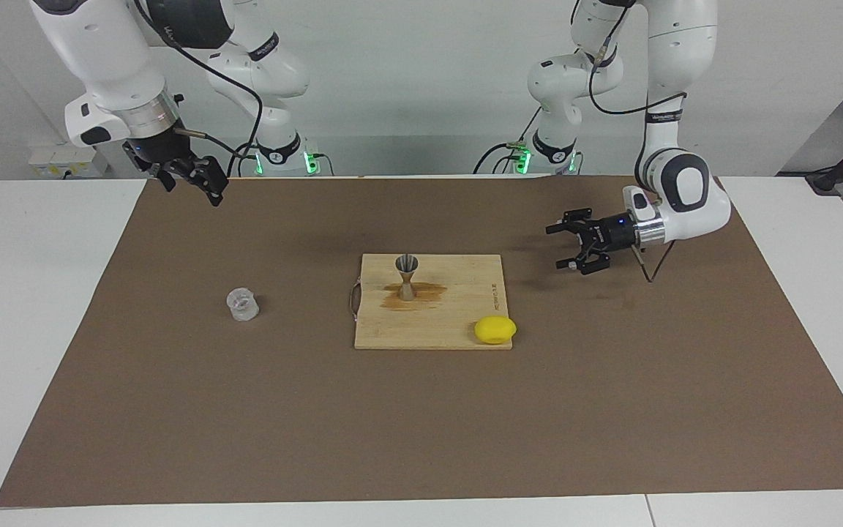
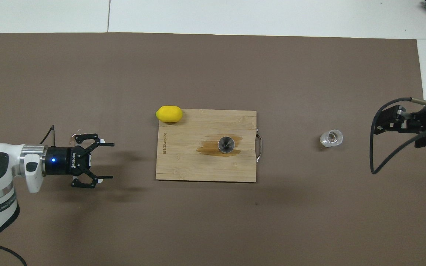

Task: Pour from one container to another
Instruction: 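Withdraw the left gripper while the right gripper reaches the glass cup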

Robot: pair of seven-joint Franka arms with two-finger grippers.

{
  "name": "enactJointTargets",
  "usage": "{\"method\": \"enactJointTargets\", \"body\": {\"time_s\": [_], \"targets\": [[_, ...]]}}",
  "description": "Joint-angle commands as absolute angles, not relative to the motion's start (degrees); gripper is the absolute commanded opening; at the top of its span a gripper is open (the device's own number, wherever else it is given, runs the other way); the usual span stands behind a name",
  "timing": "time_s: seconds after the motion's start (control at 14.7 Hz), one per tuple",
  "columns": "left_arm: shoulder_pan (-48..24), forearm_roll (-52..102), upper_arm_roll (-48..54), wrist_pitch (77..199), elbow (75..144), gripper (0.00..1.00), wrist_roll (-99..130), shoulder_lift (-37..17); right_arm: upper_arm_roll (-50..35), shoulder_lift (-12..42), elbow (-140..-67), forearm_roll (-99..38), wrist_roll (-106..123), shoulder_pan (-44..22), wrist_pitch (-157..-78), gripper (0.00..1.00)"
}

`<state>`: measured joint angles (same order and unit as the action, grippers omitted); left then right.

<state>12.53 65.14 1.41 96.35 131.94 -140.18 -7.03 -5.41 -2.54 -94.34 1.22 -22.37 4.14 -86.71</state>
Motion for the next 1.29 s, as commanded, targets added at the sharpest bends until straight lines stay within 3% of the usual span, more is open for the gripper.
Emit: {"method": "enactJointTargets", "body": {"time_s": [0.0, 0.48, 0.68, 1.22], "targets": [[16.2, 56.2, 1.8, 92.6, 127.5, 1.0, -136.4, -5.9, -5.7, -2.4, -94.9, 0.8, -24.3, 5.8, -87.7, 0.94], [18.3, 38.8, 0.2, 87.4, 115.0, 1.0, -128.2, -4.0, -5.7, 2.9, -95.6, -2.8, -39.0, 13.1, -92.6, 0.94], [18.2, 31.9, 0.3, 87.4, 110.3, 1.0, -122.8, -2.2, -5.7, 8.2, -95.3, -7.0, -40.6, 17.0, -93.0, 0.94], [16.0, 21.4, 0.7, 87.0, 100.5, 1.0, -109.5, -1.1, -5.7, 18.2, -96.2, -9.0, -40.7, 19.1, -100.0, 0.94]]}}
